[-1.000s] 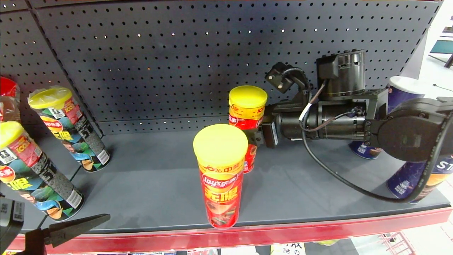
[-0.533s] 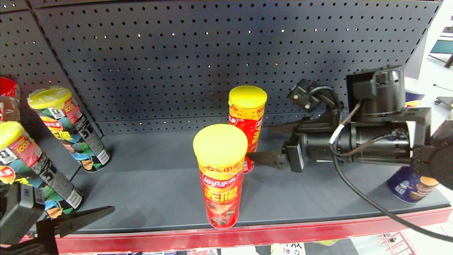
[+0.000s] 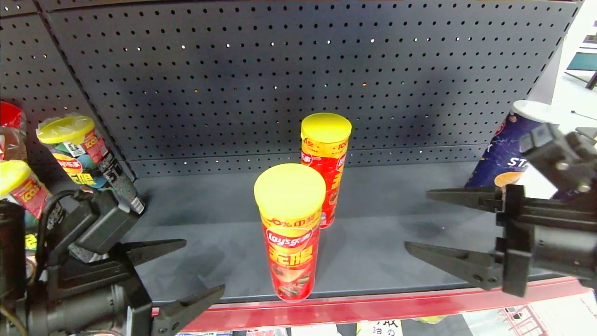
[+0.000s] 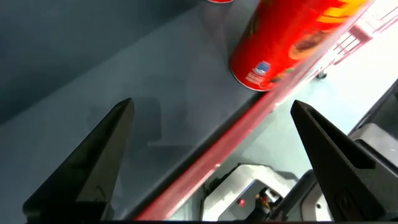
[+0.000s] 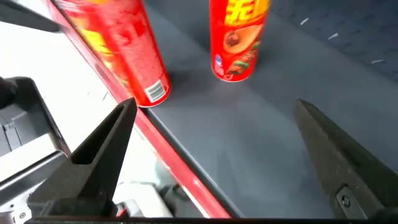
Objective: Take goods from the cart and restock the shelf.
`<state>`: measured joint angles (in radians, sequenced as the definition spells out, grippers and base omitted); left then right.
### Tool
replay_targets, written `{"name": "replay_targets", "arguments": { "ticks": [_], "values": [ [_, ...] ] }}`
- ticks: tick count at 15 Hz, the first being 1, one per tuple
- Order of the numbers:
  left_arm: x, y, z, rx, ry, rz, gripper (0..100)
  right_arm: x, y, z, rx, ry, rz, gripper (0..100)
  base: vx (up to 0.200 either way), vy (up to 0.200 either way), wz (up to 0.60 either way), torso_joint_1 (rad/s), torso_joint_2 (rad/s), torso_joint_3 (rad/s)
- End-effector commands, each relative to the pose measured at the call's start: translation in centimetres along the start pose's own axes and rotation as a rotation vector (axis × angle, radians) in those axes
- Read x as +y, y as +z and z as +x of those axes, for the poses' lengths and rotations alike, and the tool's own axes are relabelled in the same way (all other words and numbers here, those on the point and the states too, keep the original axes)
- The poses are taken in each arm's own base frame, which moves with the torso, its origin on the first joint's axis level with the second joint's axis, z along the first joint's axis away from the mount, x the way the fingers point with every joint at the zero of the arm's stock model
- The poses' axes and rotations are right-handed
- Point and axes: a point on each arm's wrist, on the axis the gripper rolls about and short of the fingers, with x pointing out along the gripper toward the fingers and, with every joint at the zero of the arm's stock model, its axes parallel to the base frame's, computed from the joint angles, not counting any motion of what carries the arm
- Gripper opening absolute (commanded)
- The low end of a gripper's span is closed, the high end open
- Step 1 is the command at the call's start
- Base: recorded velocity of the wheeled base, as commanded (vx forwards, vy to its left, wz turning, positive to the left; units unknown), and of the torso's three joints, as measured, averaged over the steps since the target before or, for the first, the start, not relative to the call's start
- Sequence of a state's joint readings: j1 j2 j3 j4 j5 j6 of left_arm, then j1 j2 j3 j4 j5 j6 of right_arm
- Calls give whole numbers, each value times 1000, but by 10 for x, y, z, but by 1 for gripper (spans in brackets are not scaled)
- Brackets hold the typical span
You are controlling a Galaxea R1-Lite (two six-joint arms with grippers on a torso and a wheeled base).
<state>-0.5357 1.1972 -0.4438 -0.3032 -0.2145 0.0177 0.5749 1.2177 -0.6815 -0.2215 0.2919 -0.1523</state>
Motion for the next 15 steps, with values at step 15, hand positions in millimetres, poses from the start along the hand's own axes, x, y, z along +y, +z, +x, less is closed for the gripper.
{"name": "replay_targets", "arguments": {
  "ticks": [15],
  "values": [
    [10,3,81,197,9,55,100,14,7,-94,-273,-176,6,100,0,0,0,0,0,0]
  ]
}}
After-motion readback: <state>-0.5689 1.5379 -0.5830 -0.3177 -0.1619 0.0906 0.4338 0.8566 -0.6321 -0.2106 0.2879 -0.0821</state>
